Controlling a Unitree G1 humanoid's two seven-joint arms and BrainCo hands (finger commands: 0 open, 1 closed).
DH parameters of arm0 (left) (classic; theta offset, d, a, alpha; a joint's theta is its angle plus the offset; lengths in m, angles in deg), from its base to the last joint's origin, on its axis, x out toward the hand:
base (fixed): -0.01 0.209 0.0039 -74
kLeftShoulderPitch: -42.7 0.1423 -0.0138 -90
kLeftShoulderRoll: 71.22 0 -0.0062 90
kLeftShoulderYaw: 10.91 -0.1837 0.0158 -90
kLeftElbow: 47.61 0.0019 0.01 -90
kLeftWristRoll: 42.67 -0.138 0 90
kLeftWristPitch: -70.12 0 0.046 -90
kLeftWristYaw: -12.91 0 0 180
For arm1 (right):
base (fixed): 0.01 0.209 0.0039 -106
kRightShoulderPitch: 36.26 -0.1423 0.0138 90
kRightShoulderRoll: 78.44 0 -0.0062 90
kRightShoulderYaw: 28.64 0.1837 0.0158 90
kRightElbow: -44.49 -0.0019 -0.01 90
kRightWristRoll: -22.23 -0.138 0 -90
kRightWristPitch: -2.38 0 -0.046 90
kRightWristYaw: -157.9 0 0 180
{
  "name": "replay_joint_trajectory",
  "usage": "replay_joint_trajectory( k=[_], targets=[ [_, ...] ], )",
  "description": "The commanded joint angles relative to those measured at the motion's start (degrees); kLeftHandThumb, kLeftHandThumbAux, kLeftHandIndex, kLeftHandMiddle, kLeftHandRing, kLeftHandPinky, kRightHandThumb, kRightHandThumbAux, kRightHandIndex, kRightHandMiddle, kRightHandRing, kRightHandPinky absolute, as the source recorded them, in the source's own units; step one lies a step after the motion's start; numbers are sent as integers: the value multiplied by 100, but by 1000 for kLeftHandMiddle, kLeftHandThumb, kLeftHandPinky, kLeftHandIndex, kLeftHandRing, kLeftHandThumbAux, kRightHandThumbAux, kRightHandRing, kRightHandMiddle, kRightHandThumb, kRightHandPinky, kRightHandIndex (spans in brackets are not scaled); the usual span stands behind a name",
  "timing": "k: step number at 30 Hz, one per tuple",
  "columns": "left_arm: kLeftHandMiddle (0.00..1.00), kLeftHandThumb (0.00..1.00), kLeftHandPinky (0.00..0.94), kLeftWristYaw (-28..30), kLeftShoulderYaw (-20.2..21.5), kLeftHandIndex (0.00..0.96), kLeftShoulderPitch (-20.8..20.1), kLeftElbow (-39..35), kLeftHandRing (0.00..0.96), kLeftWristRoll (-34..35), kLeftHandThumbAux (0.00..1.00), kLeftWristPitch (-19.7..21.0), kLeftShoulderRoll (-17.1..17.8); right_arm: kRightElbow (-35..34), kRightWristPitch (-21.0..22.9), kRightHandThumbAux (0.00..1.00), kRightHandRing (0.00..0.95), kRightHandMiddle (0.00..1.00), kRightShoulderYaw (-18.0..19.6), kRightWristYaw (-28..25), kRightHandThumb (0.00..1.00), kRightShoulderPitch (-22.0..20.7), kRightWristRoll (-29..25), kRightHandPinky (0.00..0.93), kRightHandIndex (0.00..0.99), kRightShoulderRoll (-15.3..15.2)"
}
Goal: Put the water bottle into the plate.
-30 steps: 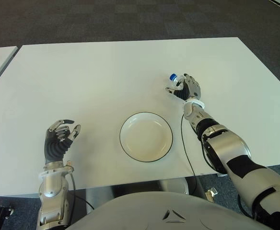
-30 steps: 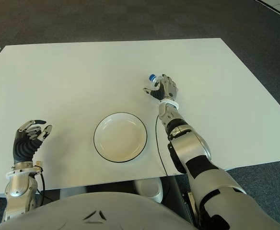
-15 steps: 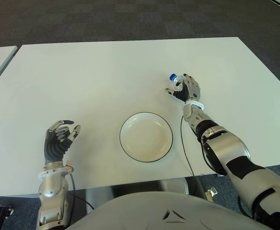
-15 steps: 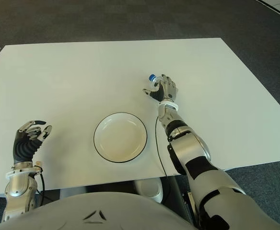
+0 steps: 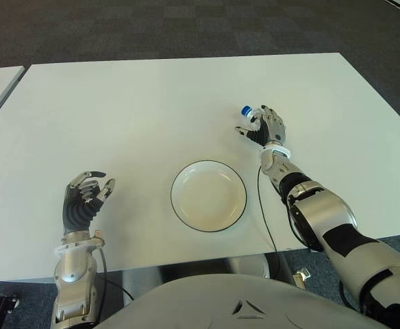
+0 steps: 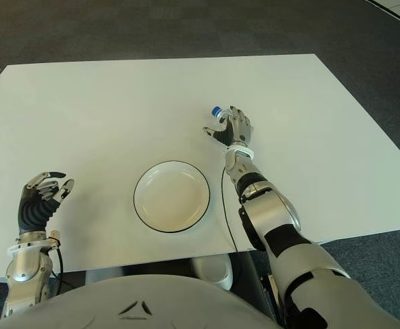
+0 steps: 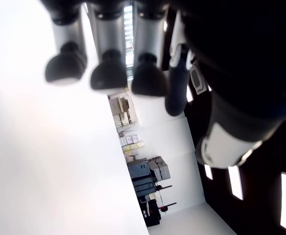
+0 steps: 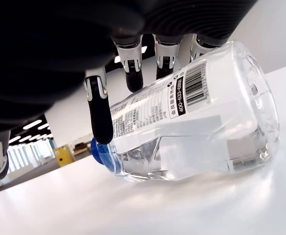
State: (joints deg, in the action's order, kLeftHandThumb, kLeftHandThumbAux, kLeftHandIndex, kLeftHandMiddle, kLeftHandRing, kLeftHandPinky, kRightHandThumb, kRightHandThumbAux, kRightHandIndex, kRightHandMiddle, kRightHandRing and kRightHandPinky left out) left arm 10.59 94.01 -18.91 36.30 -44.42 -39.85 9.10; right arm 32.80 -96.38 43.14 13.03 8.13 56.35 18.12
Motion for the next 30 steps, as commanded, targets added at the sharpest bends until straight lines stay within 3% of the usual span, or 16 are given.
replay_joint_trajectory(
  k=[1, 12, 30],
  targets=[
    [855, 702, 833, 129, 11, 440, 22, 105, 845, 85, 716, -64, 59, 65, -159, 408, 0, 0, 521, -350, 651, 148, -547, 0, 0, 208],
    [851, 702, 834, 62, 32, 439, 61, -34, 843, 42, 715, 182, 20, 51, 135, 389, 0, 0, 1316, -770, 666, 29, -1238, 0, 0, 430],
    [848, 704, 833, 129, 40, 440, 55, -42, 841, 114, 715, 199, 30, 42, 494, 356, 0, 0, 1465, -843, 601, -148, -1217, 0, 0, 512]
  ],
)
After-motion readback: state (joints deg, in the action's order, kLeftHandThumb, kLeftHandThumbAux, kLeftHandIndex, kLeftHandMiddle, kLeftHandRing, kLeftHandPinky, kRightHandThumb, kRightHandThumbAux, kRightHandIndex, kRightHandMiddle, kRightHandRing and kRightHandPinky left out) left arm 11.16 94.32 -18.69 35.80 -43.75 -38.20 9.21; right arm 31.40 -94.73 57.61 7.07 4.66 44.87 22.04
